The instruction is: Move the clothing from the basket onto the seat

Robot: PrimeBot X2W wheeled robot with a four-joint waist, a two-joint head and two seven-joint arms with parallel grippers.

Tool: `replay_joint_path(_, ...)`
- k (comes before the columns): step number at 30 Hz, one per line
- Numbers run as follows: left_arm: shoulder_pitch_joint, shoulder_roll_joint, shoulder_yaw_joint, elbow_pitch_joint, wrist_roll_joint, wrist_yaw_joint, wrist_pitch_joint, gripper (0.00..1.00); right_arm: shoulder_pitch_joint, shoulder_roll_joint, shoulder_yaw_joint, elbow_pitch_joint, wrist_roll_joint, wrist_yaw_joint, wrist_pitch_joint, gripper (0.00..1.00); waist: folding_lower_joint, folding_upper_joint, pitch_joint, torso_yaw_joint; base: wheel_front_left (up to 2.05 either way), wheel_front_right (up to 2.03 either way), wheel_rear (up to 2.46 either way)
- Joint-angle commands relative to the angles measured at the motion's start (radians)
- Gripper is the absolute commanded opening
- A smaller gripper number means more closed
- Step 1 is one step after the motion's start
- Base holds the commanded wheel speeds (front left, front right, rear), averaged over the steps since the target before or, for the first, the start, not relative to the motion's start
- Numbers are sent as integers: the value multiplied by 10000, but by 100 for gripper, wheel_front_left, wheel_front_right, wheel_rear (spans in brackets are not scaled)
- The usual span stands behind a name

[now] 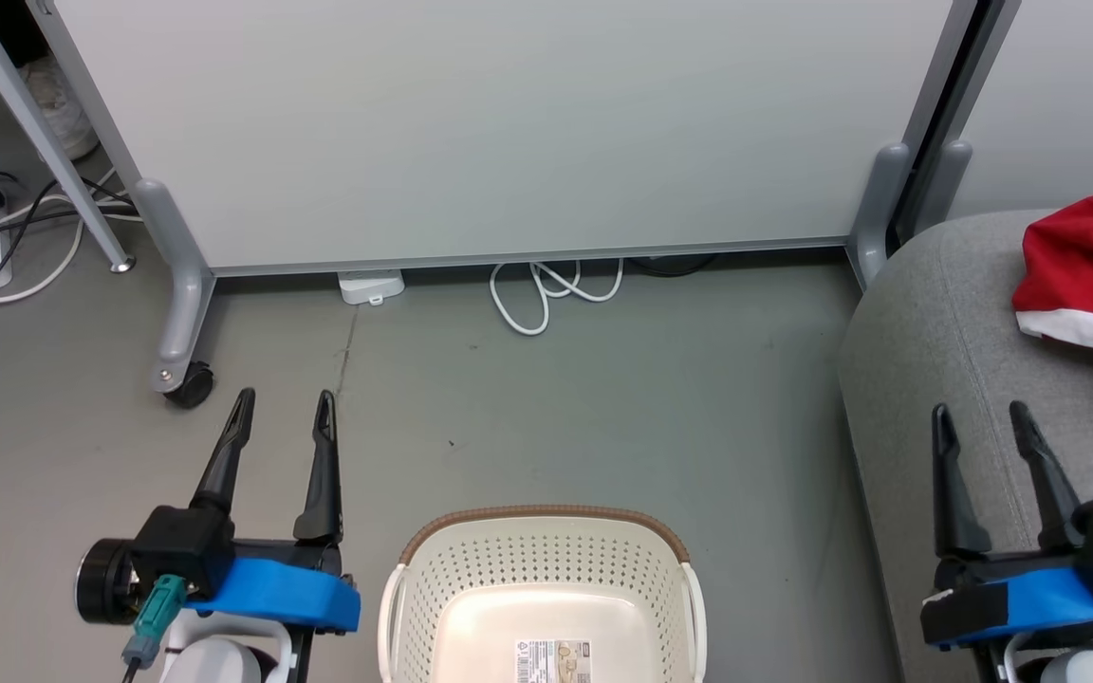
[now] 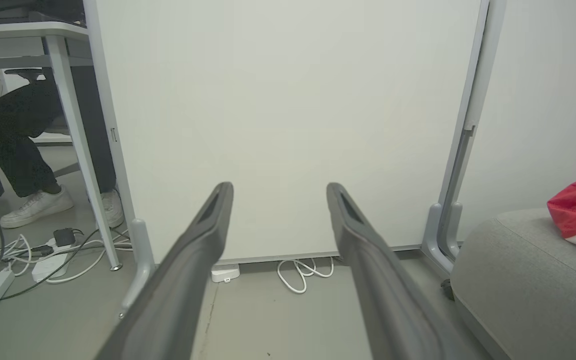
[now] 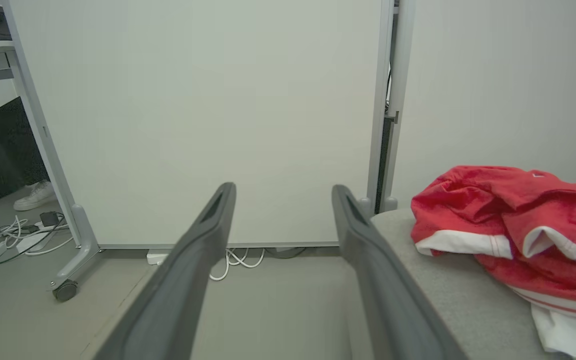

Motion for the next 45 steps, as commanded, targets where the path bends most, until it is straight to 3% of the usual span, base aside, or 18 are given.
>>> replay_joint_path(1,108,-46,124,47,91,-56,-24,100,157,29,27,83,20,5,2,100,1,-1,-45,13,0,0,0)
replay_joint_path(15,519,-596,914,362,703,-643,-26,100,310,114,343,835,263,5,0,100,1,-1,-307,-11,0,0,0)
replay_joint_path(32,524,-770,1132,604,878,-801,-26,100,246,114,481,983,497,5,0,100,1,-1,-360,-5,0,0,0)
replay_joint_path(33,482,-763,1118,602,840,-733,2,0,185,92,479,977,457,0,2,0,1,-1,-362,-5,0,0,0)
replay_joint_path(39,949,-786,1114,1143,835,-729,69,0,333,132,483,1538,467,0,17,0,1,-1,-364,-8,0,0,0)
replay_joint_path(45,869,-789,1265,1077,-399,-734,388,0,220,129,402,1540,1682,0,381,0,1,-1,-363,-56,0,0,0)
